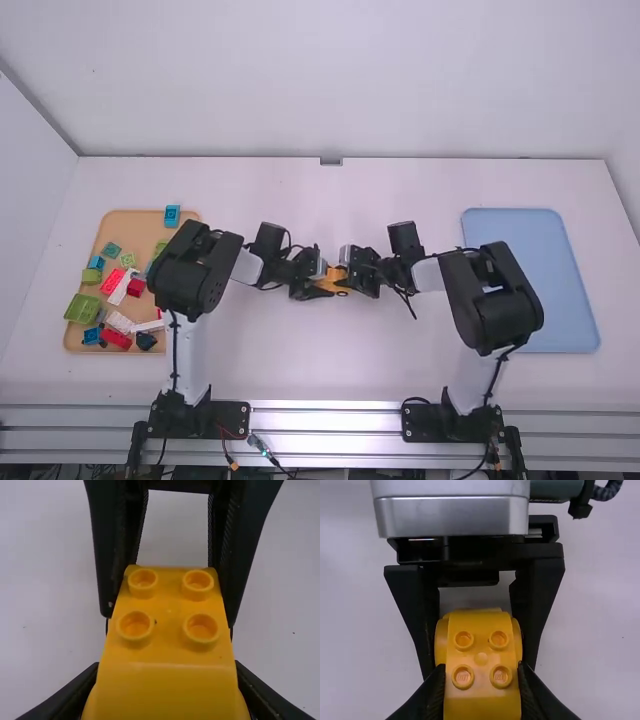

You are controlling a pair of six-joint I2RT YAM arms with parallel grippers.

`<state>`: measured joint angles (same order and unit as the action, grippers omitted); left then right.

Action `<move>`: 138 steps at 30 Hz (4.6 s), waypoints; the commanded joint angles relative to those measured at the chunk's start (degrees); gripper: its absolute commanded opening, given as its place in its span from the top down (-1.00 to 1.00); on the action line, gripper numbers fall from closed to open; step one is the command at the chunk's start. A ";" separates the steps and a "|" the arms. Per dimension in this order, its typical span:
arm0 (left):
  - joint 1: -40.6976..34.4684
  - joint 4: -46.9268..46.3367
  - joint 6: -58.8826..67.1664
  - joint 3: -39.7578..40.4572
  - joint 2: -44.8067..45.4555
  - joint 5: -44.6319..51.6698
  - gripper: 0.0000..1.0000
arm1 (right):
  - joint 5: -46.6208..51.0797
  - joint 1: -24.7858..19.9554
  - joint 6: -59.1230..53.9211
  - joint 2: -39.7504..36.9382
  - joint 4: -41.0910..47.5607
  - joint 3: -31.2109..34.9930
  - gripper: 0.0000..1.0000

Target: Assemble lego blocks to make yellow taxi

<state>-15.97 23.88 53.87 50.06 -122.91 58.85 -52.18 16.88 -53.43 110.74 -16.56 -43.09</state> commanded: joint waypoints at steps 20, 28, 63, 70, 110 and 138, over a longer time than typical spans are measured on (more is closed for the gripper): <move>-0.20 0.52 -1.92 0.17 -0.76 0.20 0.18 | 17.29 3.32 5.01 2.54 11.39 -2.73 1.00; -0.22 0.42 -1.95 0.17 -0.76 0.02 0.20 | 17.31 3.72 5.22 2.51 9.05 -2.75 0.87; -0.20 0.39 -1.95 0.17 -0.76 0.02 0.21 | 8.31 0.35 3.50 2.40 9.46 -5.79 0.13; -0.22 0.35 -1.99 0.17 -0.76 0.02 0.22 | 5.49 0.39 2.75 1.73 9.05 -5.79 0.09; 9.11 -30.64 1.86 0.15 34.49 -8.26 -0.98 | -1.18 1.92 7.13 7.98 -9.03 -1.57 -0.98; 18.18 -39.50 5.11 0.11 39.76 -7.43 -0.98 | 21.73 -12.85 5.49 -14.93 17.35 -7.72 0.11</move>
<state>1.87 -15.59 58.39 50.30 -84.09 51.81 -35.24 7.05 -46.72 99.39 0.16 -49.34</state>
